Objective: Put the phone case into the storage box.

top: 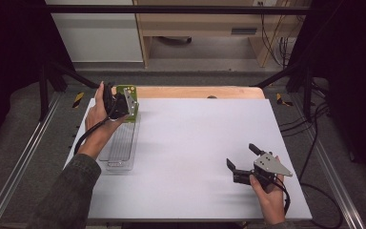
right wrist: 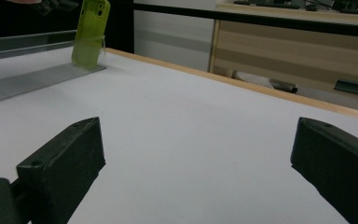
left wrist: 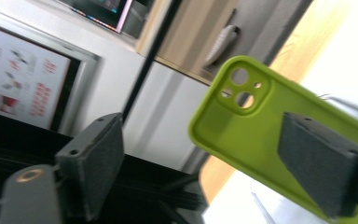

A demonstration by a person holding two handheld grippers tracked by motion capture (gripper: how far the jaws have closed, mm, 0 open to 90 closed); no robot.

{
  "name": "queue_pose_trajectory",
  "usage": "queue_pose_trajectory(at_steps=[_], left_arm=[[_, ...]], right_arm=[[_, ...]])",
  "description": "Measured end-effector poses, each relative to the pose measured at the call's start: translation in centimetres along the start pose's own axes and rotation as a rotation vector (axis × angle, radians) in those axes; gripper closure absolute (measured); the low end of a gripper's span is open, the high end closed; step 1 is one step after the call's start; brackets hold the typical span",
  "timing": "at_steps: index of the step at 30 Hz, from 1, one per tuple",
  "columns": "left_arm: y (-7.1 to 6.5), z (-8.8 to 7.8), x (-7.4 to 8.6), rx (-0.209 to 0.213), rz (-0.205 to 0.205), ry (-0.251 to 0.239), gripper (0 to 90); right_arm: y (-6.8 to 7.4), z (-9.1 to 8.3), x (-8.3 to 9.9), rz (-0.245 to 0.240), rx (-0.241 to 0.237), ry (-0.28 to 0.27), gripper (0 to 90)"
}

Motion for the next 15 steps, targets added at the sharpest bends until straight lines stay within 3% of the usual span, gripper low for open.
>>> queue_pose_trajectory(at_steps=[8,15], left_arm=[[-0.1,-1.3,-1.0,0.068,-0.055,-0.047,8.2],[0.2,-2.2,-1.5,0.151,-0.174,-0.081,6.4]], right_arm=[[0.2,0.0,-0.1,-0.004,-0.010,-0.004,2.5],[0.3,-0.1,-0.2,-0.002,-0.011,-0.008,2.5]])
Point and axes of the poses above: each handheld gripper's, and its own axes: z roughly forward along the jaws, x roughly out of its underside, y roughly to its left, the point moved 3 cm from there along z, roughly forward along the jaws, and after that the axes turned 12 degrees about x, right-handed, at the moved point
